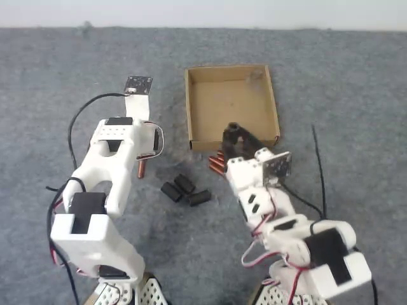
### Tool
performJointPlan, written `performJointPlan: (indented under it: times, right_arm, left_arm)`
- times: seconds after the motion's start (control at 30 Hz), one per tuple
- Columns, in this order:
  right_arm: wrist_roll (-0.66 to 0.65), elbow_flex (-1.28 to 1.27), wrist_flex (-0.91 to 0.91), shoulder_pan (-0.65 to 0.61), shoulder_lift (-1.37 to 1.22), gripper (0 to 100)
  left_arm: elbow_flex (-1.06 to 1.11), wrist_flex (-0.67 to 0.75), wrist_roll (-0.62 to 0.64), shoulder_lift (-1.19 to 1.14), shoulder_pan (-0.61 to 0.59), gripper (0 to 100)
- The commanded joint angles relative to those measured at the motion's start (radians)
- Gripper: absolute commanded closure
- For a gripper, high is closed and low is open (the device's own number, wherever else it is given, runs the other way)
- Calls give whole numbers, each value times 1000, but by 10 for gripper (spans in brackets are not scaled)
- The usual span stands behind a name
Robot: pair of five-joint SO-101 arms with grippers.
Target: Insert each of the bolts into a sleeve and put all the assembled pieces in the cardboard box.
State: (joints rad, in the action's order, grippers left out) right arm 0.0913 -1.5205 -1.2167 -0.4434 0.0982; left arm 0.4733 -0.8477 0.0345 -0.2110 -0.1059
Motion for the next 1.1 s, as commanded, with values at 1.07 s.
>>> performJointPlan:
  times: [1.07]
  right_arm:
    - [-52,69,15,-173,-25,992]
  left_arm:
    - [-7,23,-9,80,9,990]
